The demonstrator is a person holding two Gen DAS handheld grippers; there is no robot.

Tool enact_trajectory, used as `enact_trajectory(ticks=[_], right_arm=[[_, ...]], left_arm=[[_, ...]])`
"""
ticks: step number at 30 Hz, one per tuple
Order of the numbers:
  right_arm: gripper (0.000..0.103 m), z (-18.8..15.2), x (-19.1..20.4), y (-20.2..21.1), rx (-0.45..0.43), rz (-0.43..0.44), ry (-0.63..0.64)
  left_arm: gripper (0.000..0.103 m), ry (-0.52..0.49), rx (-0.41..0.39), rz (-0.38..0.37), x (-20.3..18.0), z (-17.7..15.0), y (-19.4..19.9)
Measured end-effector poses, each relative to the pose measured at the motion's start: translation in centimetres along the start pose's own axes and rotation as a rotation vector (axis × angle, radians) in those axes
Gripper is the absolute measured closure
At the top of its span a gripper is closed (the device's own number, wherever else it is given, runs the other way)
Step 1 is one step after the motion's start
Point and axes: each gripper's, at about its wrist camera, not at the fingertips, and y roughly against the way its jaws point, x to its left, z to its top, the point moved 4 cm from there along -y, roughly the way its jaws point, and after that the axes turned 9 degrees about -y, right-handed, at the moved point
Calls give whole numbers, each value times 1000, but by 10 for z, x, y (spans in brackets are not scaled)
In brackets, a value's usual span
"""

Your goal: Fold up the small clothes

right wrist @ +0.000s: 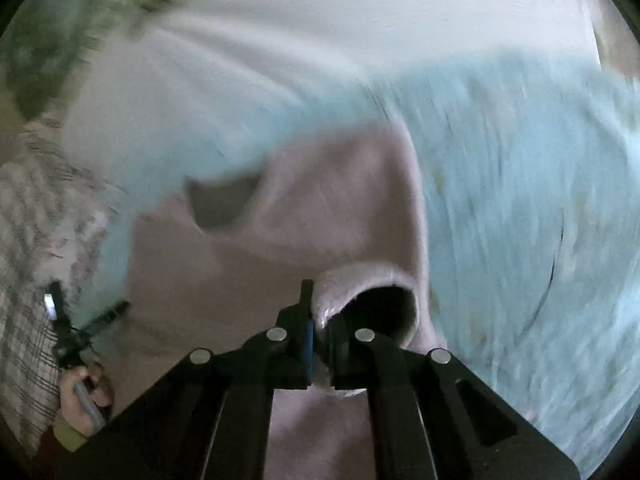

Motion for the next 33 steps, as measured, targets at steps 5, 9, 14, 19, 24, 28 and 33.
enact_trajectory(ticks=[5,9,14,19,24,28,33], right_arm=[[90,-7,-24,-11,119,-72,62],[90,-40,-55,-10,254,-152,37],[90,-21,-44,18,110,-118,-16],[90,-27,-17,-41,252,0,14],[93,-37,-65,-44,249,-137,-100],[81,-38,-67,15,172,-123,-112],[57,-62,-49,55,175,-34,-100]], left_arm=[[31,6,-10,-6,2,0,-3],[31,9,-12,-11,2,0,-3],[30,6,-11,-5,1,-1,-3],[29,7,-6,-1,2,-1,-3],[28,-3,0,-15,3,-1,-1],[29,-3,13,-57,4,-6,13],[29,-26,-4,-153,1,-42,68]])
